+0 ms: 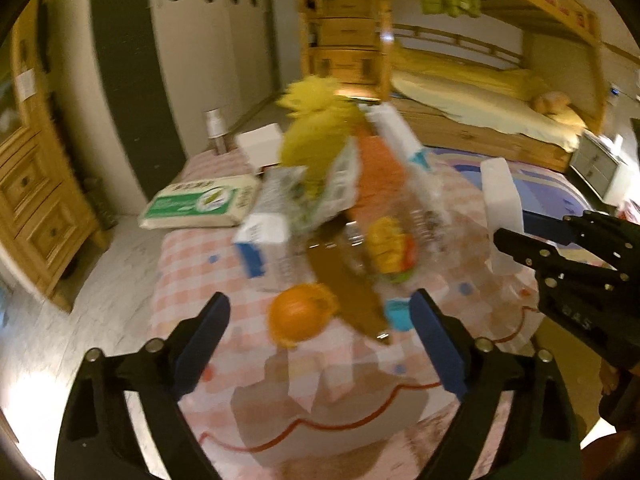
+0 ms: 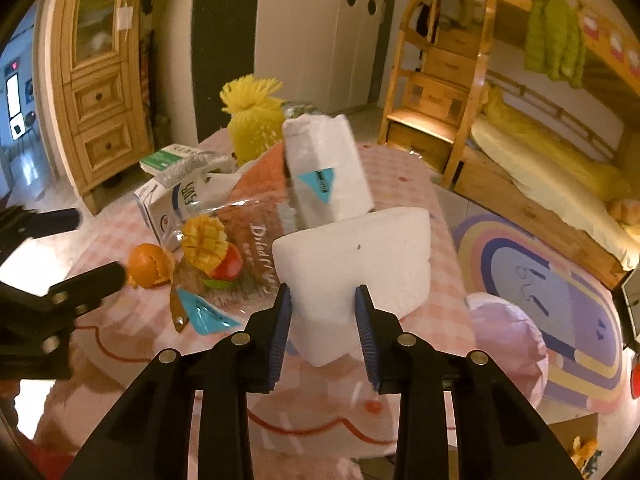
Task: Collect trash
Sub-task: 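Carry the foam block to the bin with the right gripper while the left gripper grasps the clear plastic bag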
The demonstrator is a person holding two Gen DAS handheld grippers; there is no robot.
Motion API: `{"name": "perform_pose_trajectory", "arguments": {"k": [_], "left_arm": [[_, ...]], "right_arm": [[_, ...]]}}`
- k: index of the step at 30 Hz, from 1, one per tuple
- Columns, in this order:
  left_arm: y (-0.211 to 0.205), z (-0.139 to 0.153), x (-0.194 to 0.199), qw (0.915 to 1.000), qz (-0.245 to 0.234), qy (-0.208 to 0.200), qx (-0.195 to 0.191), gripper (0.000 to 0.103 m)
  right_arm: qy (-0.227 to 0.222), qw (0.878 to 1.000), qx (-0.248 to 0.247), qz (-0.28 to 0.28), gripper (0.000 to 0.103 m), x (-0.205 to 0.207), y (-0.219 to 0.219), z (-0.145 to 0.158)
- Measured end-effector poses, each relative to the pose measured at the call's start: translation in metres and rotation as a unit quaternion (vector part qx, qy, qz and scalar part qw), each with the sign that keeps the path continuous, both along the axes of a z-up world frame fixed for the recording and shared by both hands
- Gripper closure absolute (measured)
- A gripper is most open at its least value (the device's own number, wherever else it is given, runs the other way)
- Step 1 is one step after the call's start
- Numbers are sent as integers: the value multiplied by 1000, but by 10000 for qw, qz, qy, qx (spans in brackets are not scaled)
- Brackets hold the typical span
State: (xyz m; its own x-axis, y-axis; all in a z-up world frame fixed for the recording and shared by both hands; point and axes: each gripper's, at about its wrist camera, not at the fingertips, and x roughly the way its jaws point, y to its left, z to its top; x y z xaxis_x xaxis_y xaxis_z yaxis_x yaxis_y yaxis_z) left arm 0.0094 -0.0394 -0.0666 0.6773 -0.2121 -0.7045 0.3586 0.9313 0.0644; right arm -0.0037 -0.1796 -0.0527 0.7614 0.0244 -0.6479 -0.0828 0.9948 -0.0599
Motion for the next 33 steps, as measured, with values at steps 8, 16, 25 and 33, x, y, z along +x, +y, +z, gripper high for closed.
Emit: {"name": "perform_pose_trajectory", "arguments": {"k": [8,16,25,33], "left_arm": [[-39,-26,34,9974,-415,591,-51,44],[-53,-24,32,9960,-688,542,-193,95],[-94,28,-13,9890,-1319,-607,-265,103],[-185,23,-13,9798,-1927,-528,-32,103]], "right_arm": [[-79,9998,154,-50,70,-13,-20,3],[-144,9994,286,-102,69,-21,-36,5],[-384,9963,444,-624,69,-44,-89,16],[-176,9880,693,-1369,69,-51,-163,-5]]}}
